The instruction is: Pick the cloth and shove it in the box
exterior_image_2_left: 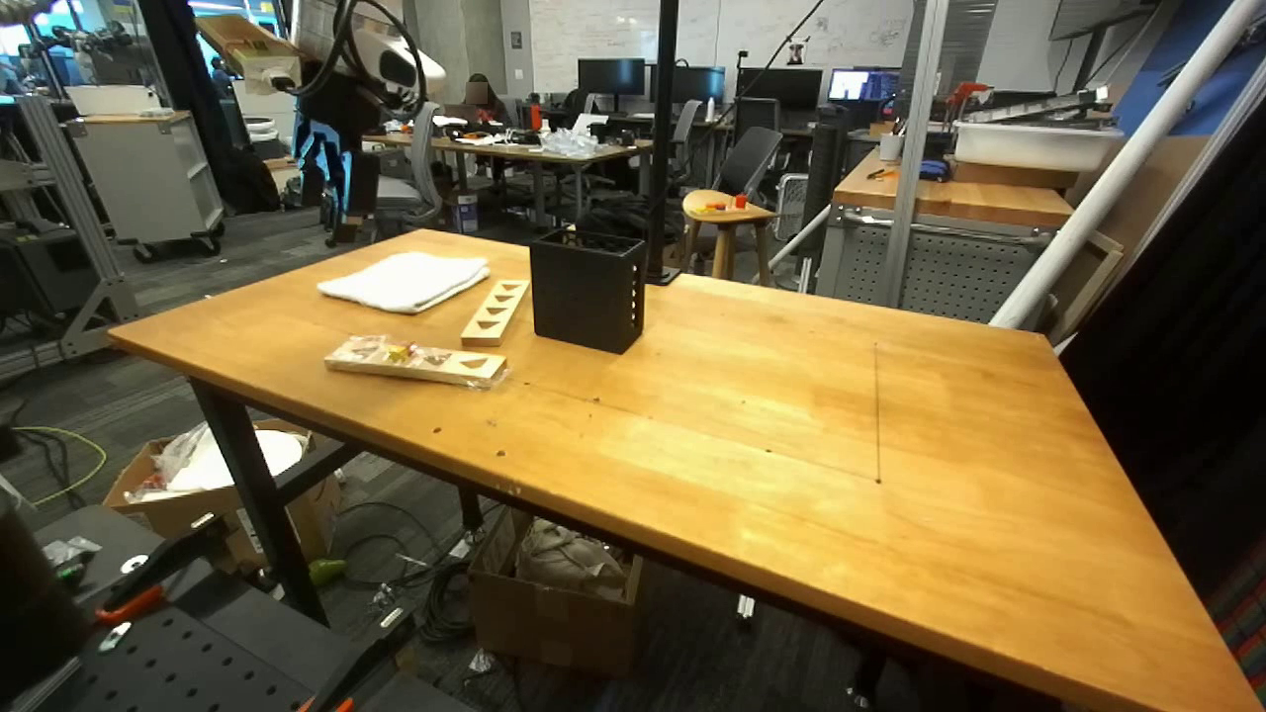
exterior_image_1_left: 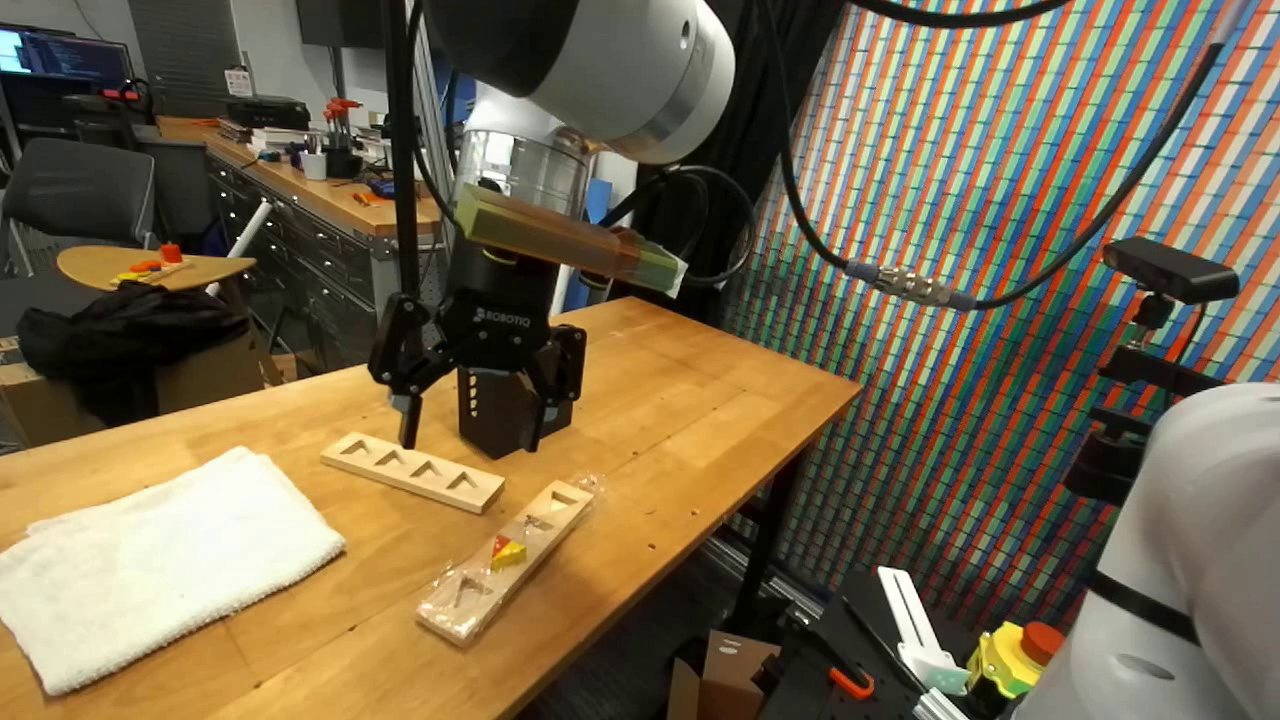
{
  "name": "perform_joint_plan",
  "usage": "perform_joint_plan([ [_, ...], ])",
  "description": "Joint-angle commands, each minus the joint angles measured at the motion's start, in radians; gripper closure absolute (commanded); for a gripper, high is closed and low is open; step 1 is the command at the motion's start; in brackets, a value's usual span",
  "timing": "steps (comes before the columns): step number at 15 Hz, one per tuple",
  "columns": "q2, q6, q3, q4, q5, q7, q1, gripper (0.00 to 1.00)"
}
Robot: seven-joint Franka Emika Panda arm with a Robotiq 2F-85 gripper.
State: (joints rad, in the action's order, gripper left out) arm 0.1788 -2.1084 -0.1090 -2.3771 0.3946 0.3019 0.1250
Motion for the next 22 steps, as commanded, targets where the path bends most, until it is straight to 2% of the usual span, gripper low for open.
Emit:
perform_joint_plan([
  [1, -0.063, 0.028, -0.02, 0.083, -0.039, 0.025, 0.001, 0.0],
  [4, -0.155, 0.034, -0.045, 0.192, -0.106, 0.037, 0.011, 0.0],
  [8, -0.312, 0.015, -0.077, 0.368, -0.251, 0.077, 0.042, 0.0],
  [14, -0.576, 0.012, -0.055, 0.665, -0.464, 0.123, 0.135, 0.0],
  [18, -0.739, 0.01, -0.033, 0.863, -0.523, 0.093, 0.189, 0.0],
  [22, -0.896, -0.002, -0.018, 1.04, -0.516, 0.046, 0.219, 0.0],
])
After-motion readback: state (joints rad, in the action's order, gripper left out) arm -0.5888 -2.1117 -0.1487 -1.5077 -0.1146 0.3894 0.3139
